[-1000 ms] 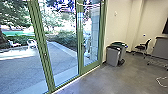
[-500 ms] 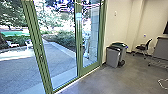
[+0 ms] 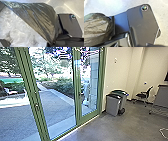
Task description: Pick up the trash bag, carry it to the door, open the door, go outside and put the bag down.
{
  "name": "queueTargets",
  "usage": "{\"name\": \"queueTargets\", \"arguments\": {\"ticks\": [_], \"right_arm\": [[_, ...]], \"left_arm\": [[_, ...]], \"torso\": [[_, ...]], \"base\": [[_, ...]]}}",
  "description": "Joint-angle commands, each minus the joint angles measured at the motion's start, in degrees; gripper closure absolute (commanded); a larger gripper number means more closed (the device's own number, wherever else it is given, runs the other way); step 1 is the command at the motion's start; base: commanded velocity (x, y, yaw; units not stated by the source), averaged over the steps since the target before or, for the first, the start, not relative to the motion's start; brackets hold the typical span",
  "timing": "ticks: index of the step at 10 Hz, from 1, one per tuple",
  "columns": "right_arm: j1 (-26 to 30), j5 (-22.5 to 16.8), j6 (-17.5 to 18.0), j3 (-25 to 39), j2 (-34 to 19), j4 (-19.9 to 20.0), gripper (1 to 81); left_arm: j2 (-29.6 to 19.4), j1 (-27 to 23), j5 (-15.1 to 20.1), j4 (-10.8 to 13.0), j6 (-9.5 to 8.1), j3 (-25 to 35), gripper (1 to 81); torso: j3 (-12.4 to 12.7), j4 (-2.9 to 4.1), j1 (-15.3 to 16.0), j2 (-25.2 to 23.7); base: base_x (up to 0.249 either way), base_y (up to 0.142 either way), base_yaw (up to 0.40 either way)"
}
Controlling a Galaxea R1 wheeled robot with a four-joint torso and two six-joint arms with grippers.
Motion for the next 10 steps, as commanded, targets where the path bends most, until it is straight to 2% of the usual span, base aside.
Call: {"name": "queueTargets", "arguments": {"ticks": [1, 8, 10], "right_arm": [[3.00, -3.01, -0.23, 0.16, 0.31, -0.02, 1.0], [2.91, -3.01, -0.23, 0.16, 0.22, -0.02, 1.0], [2.91, -3.01, -0.23, 0.16, 0.31, -0.02, 1.0]], "left_arm": [[0.22, -3.12, 2.93, 0.64, 0.30, -0.11, 81.1], [0.13, -3.21, 2.93, 0.64, 0.22, -0.11, 81.1], [0.05, -3.21, 2.93, 0.63, 0.22, -0.11, 81.1]], "torso": [[0.00, 0.00, 0.00, 0.00], [0.00, 0.00, 0.00, 0.00], [0.00, 0.00, 0.02, 0.00]], "base": [[0.160, -0.067, 0.000], [0.160, -0.067, 0.000], [0.159, 0.000, 0.000]]}}
